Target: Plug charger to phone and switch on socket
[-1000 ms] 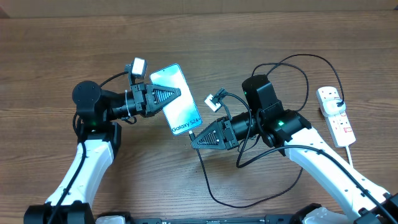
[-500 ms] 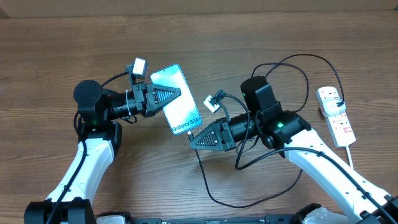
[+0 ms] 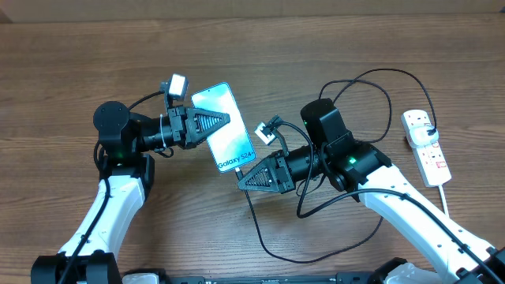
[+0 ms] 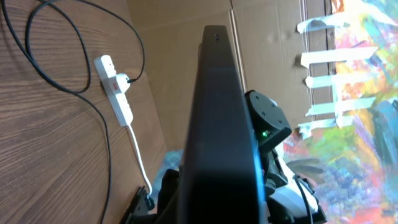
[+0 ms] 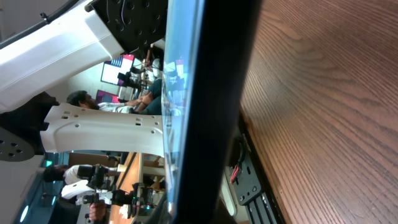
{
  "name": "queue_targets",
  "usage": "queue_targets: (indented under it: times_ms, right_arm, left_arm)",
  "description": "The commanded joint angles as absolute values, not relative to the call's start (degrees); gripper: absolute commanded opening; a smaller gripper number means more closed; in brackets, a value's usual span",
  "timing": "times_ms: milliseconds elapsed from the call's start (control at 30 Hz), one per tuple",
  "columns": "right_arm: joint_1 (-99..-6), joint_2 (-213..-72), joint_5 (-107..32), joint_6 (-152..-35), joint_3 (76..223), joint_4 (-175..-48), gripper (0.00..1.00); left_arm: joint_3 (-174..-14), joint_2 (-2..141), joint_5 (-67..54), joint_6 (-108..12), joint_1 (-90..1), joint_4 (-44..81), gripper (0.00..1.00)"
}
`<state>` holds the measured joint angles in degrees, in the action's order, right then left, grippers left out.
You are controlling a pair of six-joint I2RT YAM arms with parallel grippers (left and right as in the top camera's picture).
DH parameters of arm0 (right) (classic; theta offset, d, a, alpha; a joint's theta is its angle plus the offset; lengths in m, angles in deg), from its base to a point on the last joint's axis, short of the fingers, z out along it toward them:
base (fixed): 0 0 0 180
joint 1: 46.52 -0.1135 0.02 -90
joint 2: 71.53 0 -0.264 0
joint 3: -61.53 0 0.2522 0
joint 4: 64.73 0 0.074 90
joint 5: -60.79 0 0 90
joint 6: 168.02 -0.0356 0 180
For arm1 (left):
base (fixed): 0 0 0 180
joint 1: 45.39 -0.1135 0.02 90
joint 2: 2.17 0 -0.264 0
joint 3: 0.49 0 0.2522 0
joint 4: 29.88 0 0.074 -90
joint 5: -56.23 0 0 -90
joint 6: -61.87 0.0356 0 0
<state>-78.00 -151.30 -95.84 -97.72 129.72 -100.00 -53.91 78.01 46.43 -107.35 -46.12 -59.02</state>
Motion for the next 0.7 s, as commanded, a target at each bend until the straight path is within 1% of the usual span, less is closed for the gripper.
queue_targets:
  times_ms: [0,167,667]
  right_arm:
    - [-77.61,-149.83,-96.21,-98.0,131.32,-99.61,0.04]
    - [-77.61,-149.83,-96.37,-98.0,131.32,-99.87,0.04]
    - [-77.63,-149.83,-97.04,-97.96,131.32,-101.6,0.04]
  left_arm:
    - [-54.59,78.06,48.44,-104.7,-45.75,-59.63,0.04]
    - [-54.59,78.06,48.4,-102.82,-45.75,-59.63,0.04]
    - [-54.59,78.06,48.38,-102.36,-45.75,-59.63,0.04]
